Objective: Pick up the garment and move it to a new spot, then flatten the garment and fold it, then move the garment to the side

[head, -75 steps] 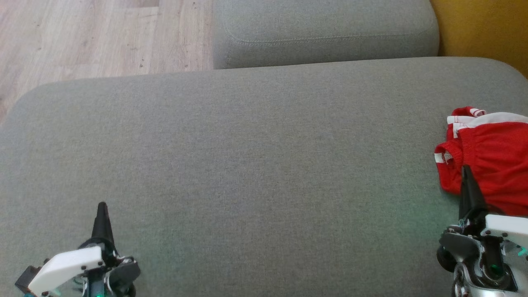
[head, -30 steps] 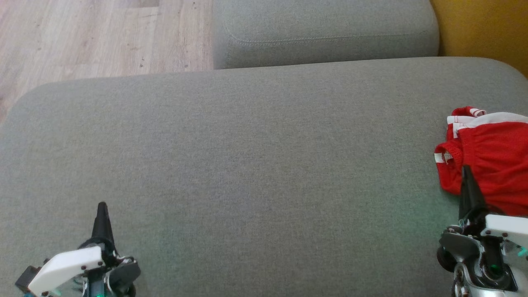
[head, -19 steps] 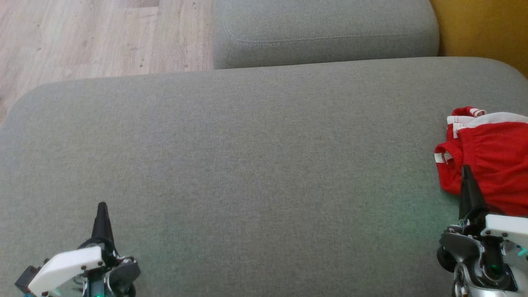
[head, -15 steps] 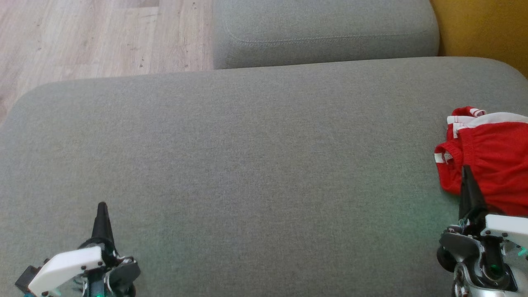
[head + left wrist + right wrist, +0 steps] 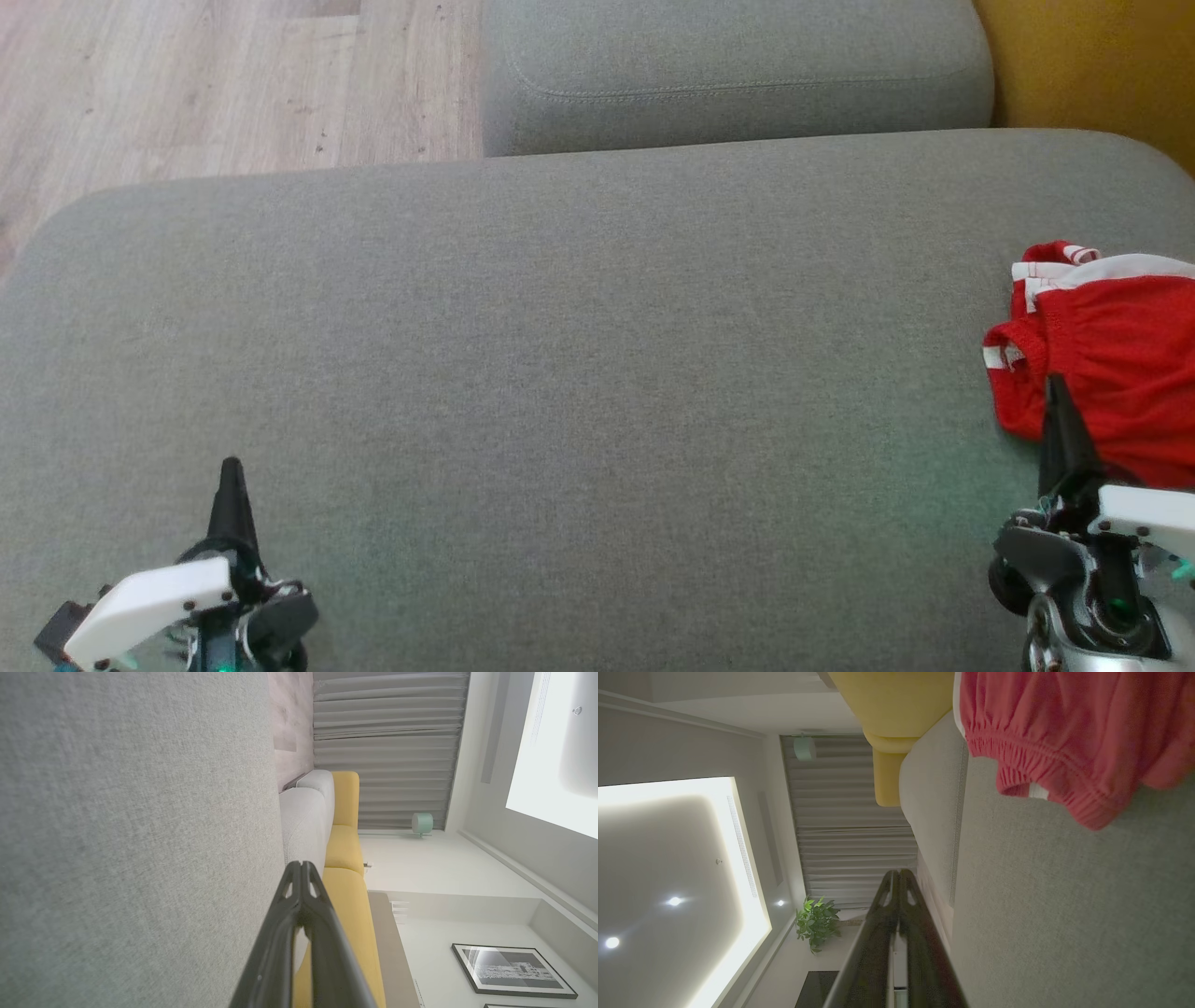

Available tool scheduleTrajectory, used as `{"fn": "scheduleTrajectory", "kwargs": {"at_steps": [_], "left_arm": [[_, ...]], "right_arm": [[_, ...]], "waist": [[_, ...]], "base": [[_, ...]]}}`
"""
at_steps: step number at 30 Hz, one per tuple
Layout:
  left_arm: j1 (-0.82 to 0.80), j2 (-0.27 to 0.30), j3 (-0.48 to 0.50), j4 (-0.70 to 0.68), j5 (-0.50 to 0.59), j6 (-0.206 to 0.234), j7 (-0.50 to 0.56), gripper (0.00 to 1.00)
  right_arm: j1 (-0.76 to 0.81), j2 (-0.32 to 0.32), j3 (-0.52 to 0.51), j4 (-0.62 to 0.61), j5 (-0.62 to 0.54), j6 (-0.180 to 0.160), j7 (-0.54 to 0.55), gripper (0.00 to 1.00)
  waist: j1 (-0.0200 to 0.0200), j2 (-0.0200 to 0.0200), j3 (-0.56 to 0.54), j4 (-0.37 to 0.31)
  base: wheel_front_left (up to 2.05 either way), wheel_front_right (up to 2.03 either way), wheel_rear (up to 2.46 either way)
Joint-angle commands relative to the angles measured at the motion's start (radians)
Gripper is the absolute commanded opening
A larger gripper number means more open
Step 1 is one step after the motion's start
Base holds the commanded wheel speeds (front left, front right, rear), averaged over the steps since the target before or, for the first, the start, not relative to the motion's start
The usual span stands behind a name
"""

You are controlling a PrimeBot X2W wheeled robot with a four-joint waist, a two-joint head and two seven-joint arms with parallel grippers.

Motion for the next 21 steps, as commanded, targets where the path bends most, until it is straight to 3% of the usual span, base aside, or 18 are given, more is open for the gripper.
{"fn": "scheduleTrajectory", "kwargs": {"at_steps": [1, 21], "left_arm": [[-0.050, 0.007, 0.040, -0.037, -0.006, -0.007, 0.007, 0.00], [-0.050, 0.007, 0.040, -0.037, -0.006, -0.007, 0.007, 0.00]], "right_arm": [[-0.018, -0.005, 0.021, -0.041, 0.007, -0.001, 0.006, 0.00], [-0.018, -0.005, 0.021, -0.041, 0.007, -0.001, 0.006, 0.00]], "waist": [[0.0000, -0.0001, 0.000, 0.000], [0.0000, -0.0001, 0.000, 0.000]], "base": [[0.00, 0.00, 0.00], [0.00, 0.00, 0.00]]}}
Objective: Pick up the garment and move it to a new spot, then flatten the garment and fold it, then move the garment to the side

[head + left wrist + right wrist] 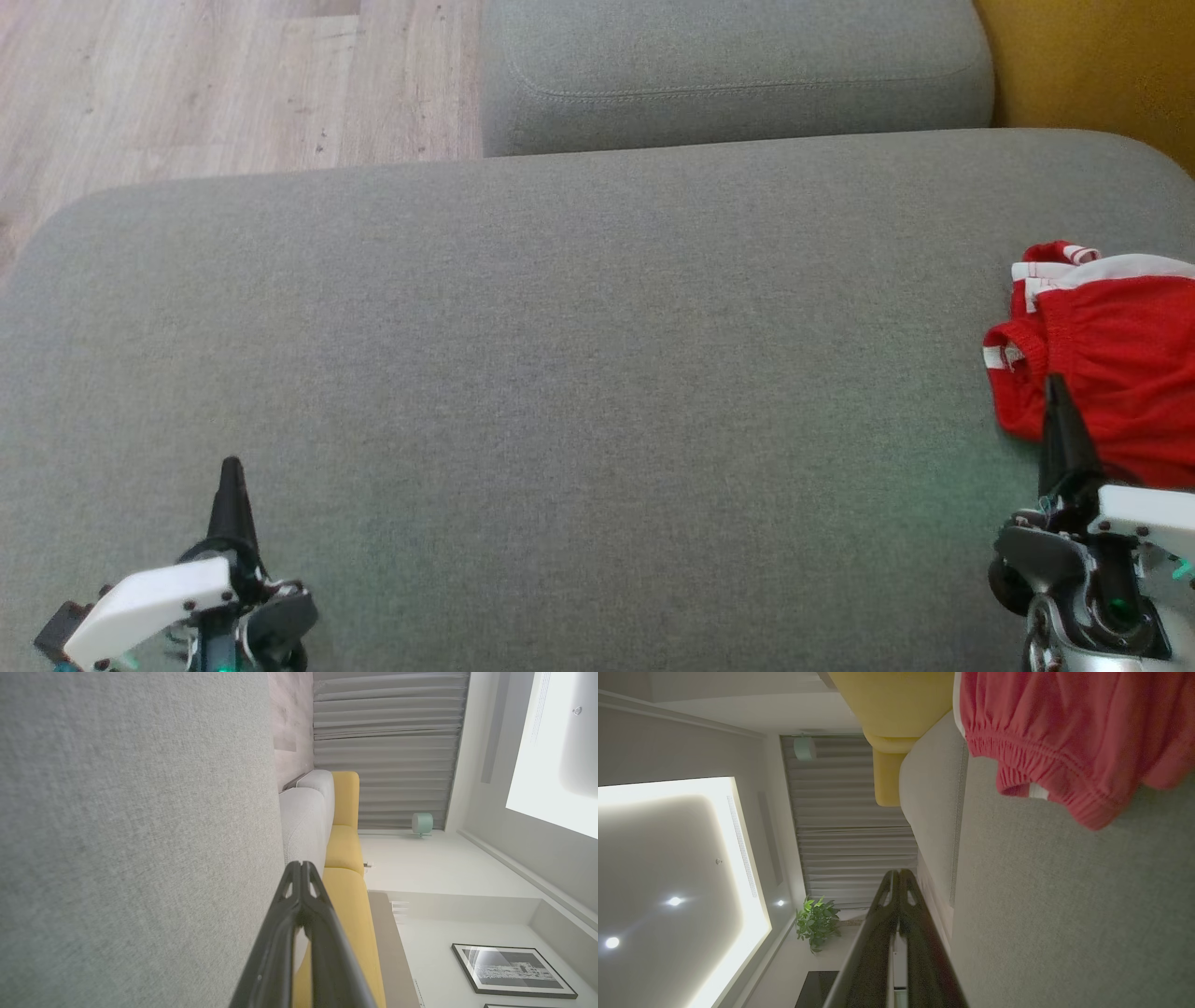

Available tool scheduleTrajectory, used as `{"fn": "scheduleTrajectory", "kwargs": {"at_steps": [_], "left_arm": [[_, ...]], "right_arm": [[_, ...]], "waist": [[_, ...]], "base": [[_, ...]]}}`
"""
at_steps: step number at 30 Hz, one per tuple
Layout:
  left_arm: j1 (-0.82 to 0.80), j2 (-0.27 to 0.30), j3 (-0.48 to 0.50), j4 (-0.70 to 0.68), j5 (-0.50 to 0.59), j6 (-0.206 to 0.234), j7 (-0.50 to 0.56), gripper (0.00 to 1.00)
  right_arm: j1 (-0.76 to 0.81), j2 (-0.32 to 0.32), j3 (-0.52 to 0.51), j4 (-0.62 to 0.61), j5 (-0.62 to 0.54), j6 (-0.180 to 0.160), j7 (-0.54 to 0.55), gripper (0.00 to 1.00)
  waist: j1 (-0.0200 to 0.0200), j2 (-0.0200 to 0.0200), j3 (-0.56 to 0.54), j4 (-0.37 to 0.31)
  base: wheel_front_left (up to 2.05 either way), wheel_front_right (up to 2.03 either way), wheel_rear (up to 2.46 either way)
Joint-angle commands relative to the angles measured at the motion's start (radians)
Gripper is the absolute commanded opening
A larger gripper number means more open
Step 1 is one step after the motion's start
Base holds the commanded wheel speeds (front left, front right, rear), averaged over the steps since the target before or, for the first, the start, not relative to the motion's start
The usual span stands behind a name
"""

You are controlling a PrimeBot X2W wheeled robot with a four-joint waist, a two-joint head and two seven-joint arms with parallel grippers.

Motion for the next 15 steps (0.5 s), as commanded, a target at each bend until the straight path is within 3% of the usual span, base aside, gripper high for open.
{"fn": "scheduleTrajectory", "kwargs": {"at_steps": [1, 15], "left_arm": [[-0.050, 0.007, 0.040, -0.037, -0.006, -0.007, 0.007, 0.00], [-0.050, 0.007, 0.040, -0.037, -0.006, -0.007, 0.007, 0.00]], "right_arm": [[-0.018, -0.005, 0.021, -0.041, 0.007, -0.001, 0.006, 0.00], [-0.018, -0.005, 0.021, -0.041, 0.007, -0.001, 0.006, 0.00]], "waist": [[0.0000, 0.0000, 0.000, 0.000], [0.0000, 0.0000, 0.000, 0.000]], "base": [[0.00, 0.00, 0.00], [0.00, 0.00, 0.00]]}}
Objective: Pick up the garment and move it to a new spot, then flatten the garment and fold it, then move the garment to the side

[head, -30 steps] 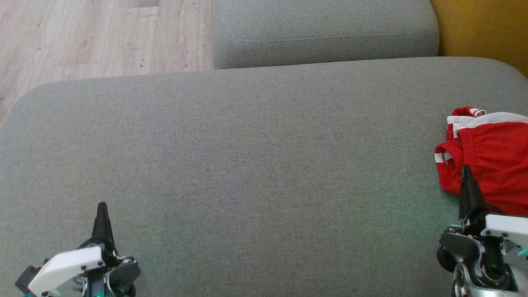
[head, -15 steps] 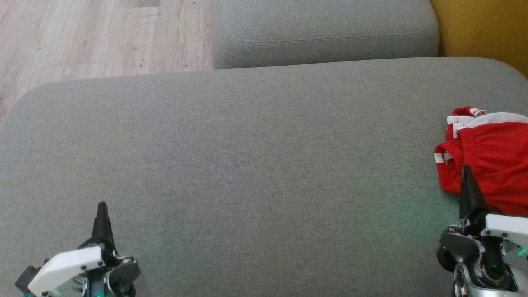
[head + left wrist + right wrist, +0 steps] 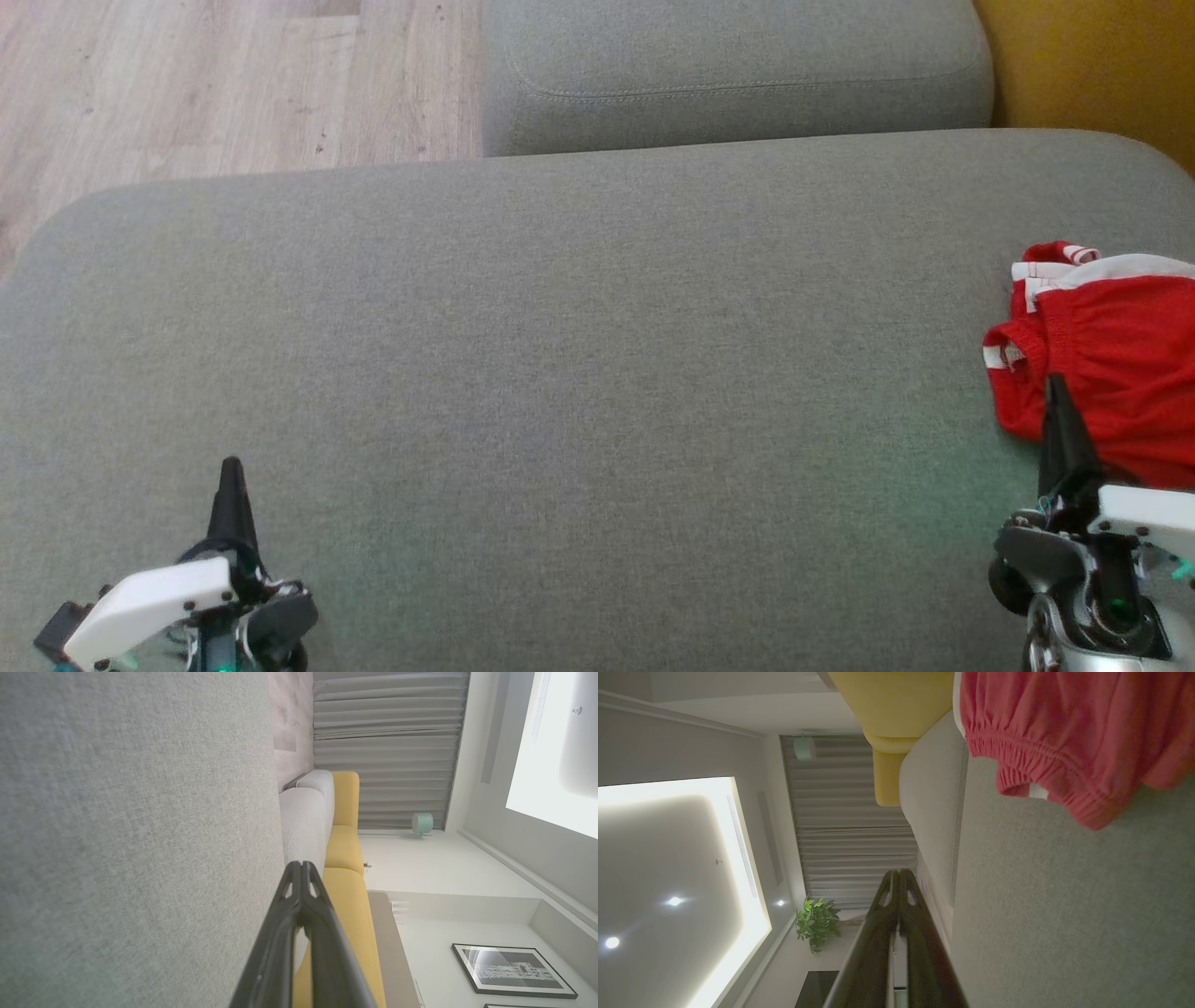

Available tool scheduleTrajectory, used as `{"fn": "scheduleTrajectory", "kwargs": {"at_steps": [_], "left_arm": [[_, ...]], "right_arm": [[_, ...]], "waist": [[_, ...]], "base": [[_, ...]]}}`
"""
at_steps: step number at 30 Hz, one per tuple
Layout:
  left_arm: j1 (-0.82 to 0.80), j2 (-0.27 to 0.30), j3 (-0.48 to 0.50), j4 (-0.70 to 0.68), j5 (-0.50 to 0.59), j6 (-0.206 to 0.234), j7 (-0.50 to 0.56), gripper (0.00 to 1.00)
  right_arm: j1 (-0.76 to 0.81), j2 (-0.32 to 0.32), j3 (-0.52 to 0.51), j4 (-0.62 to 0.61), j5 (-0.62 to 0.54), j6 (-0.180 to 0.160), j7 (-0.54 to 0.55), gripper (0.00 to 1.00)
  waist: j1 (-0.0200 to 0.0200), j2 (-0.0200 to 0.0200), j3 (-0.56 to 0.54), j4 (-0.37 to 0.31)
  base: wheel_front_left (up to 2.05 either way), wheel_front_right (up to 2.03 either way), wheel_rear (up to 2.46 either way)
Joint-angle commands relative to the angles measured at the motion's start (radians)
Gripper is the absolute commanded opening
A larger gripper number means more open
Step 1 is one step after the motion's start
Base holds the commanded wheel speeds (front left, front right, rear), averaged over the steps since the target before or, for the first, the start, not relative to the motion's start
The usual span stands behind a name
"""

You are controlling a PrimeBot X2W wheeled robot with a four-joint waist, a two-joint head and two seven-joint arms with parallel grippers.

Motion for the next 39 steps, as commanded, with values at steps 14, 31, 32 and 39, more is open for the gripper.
{"fn": "scheduleTrajectory", "kwargs": {"at_steps": [14, 31, 32, 39], "left_arm": [[-0.050, 0.007, 0.040, -0.037, -0.006, -0.007, 0.007, 0.00], [-0.050, 0.007, 0.040, -0.037, -0.006, -0.007, 0.007, 0.00], [-0.050, 0.007, 0.040, -0.037, -0.006, -0.007, 0.007, 0.00], [-0.050, 0.007, 0.040, -0.037, -0.006, -0.007, 0.007, 0.00]], "right_arm": [[-0.018, -0.005, 0.021, -0.041, 0.007, -0.001, 0.006, 0.00], [-0.018, -0.005, 0.021, -0.041, 0.007, -0.001, 0.006, 0.00], [-0.018, -0.005, 0.021, -0.041, 0.007, -0.001, 0.006, 0.00], [-0.018, -0.005, 0.021, -0.041, 0.007, -0.001, 0.006, 0.00]], "waist": [[0.0000, -0.0001, 0.000, 0.000], [0.0000, -0.0001, 0.000, 0.000], [0.0000, -0.0001, 0.000, 0.000], [0.0000, -0.0001, 0.000, 0.000]], "base": [[0.00, 0.00, 0.00], [0.00, 0.00, 0.00], [0.00, 0.00, 0.00], [0.00, 0.00, 0.00]]}}
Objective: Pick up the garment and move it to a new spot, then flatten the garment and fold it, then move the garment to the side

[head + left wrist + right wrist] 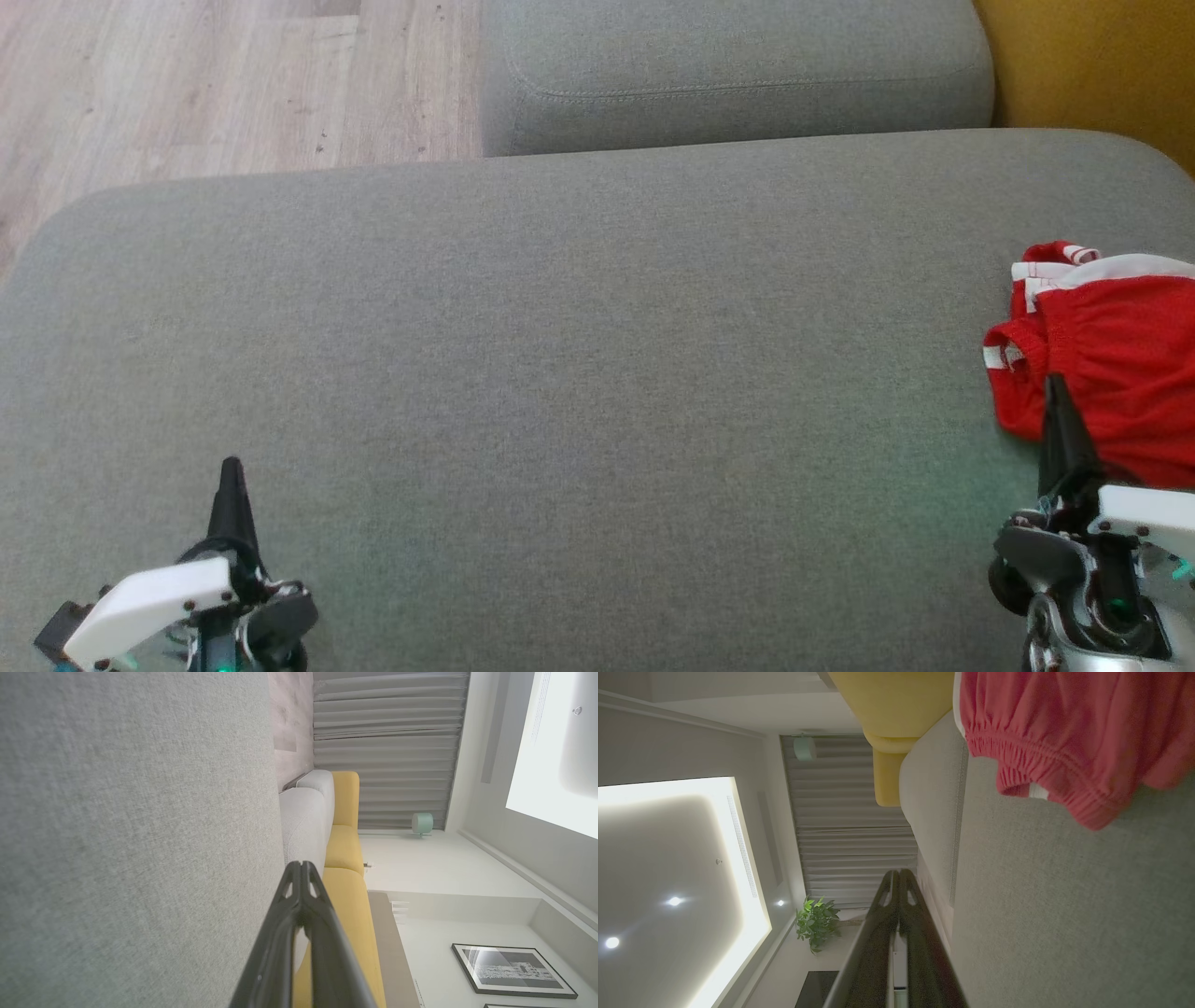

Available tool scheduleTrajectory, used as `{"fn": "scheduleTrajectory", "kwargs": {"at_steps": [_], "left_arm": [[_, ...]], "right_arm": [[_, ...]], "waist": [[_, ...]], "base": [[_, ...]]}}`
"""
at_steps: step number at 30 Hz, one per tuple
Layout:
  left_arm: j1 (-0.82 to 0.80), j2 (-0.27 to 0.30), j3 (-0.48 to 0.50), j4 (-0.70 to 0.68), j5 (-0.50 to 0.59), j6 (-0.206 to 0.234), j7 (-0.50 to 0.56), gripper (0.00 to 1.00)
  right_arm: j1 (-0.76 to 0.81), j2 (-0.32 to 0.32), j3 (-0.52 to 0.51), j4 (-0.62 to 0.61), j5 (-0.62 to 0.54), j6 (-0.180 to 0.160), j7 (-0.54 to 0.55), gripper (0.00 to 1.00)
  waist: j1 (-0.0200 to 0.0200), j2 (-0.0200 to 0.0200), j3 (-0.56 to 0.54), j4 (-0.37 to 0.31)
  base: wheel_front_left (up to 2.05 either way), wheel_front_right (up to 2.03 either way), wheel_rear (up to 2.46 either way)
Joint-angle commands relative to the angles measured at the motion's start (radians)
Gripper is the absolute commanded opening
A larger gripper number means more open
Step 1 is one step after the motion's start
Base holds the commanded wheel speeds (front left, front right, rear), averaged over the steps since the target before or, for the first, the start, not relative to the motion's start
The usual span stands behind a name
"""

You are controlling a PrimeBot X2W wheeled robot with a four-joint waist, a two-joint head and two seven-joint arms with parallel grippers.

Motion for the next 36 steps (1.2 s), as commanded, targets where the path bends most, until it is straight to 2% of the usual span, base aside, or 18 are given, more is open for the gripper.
{"fn": "scheduleTrajectory", "kwargs": {"at_steps": [1, 36], "left_arm": [[-0.050, 0.007, 0.040, -0.037, -0.006, -0.007, 0.007, 0.00], [-0.050, 0.007, 0.040, -0.037, -0.006, -0.007, 0.007, 0.00]], "right_arm": [[-0.018, -0.005, 0.021, -0.041, 0.007, -0.001, 0.006, 0.00], [-0.018, -0.005, 0.021, -0.041, 0.007, -0.001, 0.006, 0.00]], "waist": [[0.0000, -0.0001, 0.000, 0.000], [0.0000, -0.0001, 0.000, 0.000]], "base": [[0.00, 0.00, 0.00], [0.00, 0.00, 0.00]]}}
